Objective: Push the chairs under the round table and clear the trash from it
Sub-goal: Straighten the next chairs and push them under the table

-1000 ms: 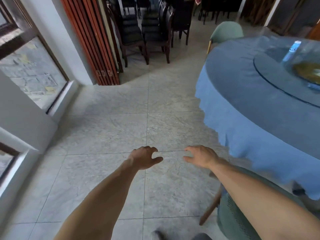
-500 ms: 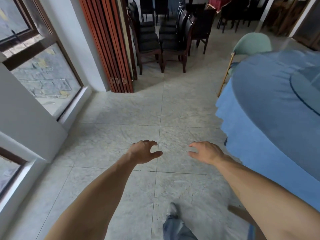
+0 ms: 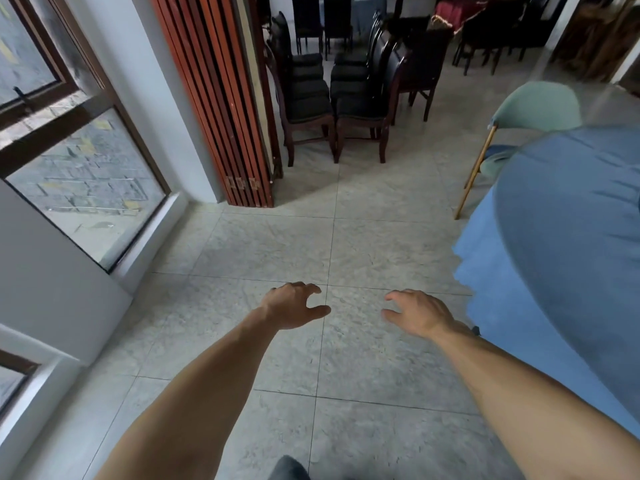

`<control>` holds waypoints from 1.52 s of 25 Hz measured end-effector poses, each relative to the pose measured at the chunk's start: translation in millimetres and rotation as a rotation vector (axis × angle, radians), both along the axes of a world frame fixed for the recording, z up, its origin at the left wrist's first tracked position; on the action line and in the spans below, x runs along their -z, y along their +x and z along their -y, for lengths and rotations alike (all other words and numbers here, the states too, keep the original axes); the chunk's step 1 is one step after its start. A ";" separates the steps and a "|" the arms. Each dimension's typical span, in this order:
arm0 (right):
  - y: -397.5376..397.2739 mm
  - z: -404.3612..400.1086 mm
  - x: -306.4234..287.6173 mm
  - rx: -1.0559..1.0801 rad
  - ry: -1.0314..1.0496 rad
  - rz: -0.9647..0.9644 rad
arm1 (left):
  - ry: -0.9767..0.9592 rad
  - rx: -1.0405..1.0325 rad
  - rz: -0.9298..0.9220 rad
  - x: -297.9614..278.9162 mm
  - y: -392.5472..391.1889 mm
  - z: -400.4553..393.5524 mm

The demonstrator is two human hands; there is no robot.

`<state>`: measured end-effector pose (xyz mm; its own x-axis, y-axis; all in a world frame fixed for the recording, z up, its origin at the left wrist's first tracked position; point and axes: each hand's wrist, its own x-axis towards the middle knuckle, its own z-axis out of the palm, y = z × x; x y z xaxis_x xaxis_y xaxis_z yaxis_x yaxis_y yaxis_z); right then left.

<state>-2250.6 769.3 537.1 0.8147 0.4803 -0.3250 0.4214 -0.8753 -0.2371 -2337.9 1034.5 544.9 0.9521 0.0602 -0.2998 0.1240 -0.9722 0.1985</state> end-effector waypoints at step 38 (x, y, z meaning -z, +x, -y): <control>758.4 -175.8 -16.1 0.316 -0.061 0.066 | -0.005 0.313 -0.064 -13.6 839.0 -174.5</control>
<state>-1492.1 945.1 553.2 0.9406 0.1814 -0.2871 0.1392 -0.9770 -0.1614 -1498.9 1209.0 558.5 0.9034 -0.2346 -0.3589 -0.1690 -0.9641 0.2048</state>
